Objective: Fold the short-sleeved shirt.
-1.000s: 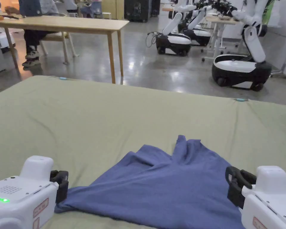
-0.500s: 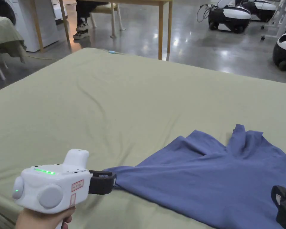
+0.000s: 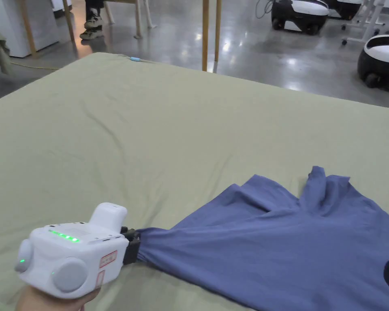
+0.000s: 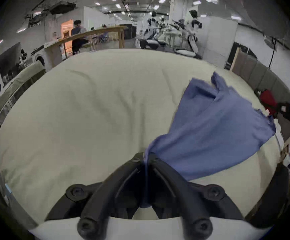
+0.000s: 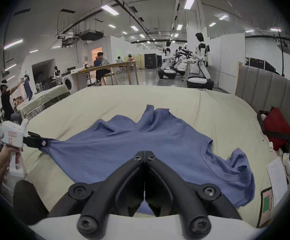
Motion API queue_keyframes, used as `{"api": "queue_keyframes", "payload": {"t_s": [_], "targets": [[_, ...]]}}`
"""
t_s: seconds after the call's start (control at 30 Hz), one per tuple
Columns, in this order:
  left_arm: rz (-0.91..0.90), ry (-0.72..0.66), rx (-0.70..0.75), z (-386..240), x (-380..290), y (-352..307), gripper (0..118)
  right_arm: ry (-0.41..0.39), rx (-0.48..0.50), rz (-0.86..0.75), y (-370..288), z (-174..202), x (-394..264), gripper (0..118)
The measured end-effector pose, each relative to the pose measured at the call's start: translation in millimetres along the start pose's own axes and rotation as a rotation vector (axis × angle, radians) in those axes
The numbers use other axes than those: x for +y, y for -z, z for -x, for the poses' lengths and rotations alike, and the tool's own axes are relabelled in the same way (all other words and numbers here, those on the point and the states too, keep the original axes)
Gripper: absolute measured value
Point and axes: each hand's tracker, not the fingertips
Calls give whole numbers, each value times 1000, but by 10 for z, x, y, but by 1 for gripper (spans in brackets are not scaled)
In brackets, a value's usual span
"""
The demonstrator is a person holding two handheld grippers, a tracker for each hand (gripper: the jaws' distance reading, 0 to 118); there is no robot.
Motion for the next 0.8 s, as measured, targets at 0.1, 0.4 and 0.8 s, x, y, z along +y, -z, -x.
{"api": "queue_keyframes", "payload": {"t_s": [0.1,0.4,0.8], "targets": [[-19,27,6,-133,55,-178,1,2,-1,13,140,-176,230,0],[-17,42,-13,-301,208,-292,1,-23,-61,248,1690,-1155,847,118],[34,52,31,-332,241,-113,1,-33,-173,445,2992,-1236,625,77]]}}
